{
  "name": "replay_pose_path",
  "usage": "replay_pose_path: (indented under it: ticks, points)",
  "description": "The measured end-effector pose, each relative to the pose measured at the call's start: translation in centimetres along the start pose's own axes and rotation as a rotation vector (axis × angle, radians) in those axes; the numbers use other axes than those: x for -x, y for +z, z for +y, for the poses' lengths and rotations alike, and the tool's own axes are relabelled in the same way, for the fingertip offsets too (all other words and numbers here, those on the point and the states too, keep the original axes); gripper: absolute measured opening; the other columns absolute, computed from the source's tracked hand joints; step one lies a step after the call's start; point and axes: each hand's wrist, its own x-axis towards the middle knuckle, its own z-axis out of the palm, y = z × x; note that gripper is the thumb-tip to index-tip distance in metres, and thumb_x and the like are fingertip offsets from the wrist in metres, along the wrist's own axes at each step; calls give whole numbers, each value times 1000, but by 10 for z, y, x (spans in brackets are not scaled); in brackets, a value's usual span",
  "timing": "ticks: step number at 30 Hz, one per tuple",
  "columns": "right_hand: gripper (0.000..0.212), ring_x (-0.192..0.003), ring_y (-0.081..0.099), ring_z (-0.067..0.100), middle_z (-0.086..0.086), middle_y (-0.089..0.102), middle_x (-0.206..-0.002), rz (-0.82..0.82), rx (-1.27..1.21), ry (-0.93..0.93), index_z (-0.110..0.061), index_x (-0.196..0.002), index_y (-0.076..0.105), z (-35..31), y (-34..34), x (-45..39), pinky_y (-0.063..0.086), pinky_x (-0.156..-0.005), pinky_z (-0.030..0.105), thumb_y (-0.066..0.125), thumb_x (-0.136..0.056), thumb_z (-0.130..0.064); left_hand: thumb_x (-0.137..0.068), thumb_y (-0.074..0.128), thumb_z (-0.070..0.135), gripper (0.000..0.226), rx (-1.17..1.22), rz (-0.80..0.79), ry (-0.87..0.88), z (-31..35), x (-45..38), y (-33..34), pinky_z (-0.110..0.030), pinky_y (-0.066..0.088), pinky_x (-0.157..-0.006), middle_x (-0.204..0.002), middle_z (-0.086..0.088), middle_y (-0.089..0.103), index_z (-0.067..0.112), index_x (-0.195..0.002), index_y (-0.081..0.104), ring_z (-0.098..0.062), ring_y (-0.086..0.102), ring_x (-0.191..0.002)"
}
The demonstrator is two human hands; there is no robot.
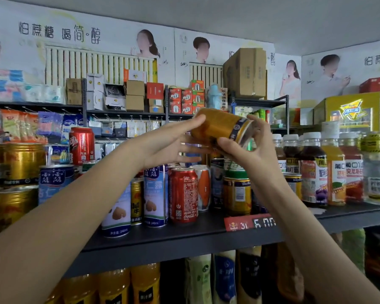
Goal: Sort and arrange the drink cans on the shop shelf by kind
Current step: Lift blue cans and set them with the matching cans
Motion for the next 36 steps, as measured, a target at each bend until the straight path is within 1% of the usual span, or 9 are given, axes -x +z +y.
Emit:
replay_pose_path:
  ticks: [6,9,11,13,17,21,28,31,36]
  points:
    - [64,-98,62,7,-7,55,-113,-359,172,-96,-26,-121,47,-3,9,-10,53,-77,21,76,-67,-46,-69,76,29,54,25,184,95,-3,9,-19,-37,55,-82,-113,-8,63,20,-118,57,-23,62,-102]
    - [25,-100,62,9,-4,66,-107,-404,266,-57,-20,-109,60,-2,1,-34,50,-89,27,57,-88,-33,-66,69,27,46,-6,329,130,1,16,-30,-32,50,-75,-106,-4,63,22,-110,56,-19,58,-98]
    - [20,-104,60,13,2,64,-111,-426,477,-62,-17,-111,60,3,4,-45,49,-93,31,55,-92,-21,-66,64,30,38,9,377,157,5,21,-36,-29,47,-75,-101,-1,63,24,-103,55,-16,58,-95]
    - [29,-107,59,16,3,62,-115,-529,482,-31,-20,-117,57,10,14,-46,49,-94,34,61,-88,-21,-64,64,32,39,-57,377,161,7,29,-40,-28,47,-80,-102,-1,64,24,-101,55,-15,59,-97]
    - [73,-105,62,18,1,60,-119,-668,37,83,-26,-134,41,3,43,-31,53,-88,31,73,-68,-31,-57,70,41,52,-340,374,131,3,45,-41,-34,43,-94,-113,-1,62,29,-106,58,-17,57,-106]
    - [96,-104,60,18,2,52,-125,-584,25,1,-34,-142,21,-3,75,-29,54,-84,29,80,-68,-18,-54,75,42,68,-369,433,138,3,53,-37,-36,45,-97,-113,0,64,26,-117,54,-15,60,-105]
    - [72,-90,55,7,-9,49,-100,-286,-74,17,-26,-115,30,-13,104,-67,51,-74,24,81,-67,-10,-88,56,36,34,-657,577,74,26,62,-67,-25,36,-82,-114,5,60,26,-120,52,-3,55,-91]
    - [73,-95,56,17,-4,50,-100,-358,73,63,-22,-111,30,-10,117,-85,55,-77,32,84,-63,-14,-89,58,27,28,-773,525,-71,15,67,-81,-16,34,-71,-117,-1,59,18,-115,59,-8,51,-92]
    - [77,-97,56,22,1,52,-99,-538,277,152,-17,-114,33,5,149,-93,54,-80,36,87,-59,-24,-80,65,40,43,-798,386,-253,-4,72,-98,-26,37,-81,-116,4,59,23,-117,51,-12,53,-104]
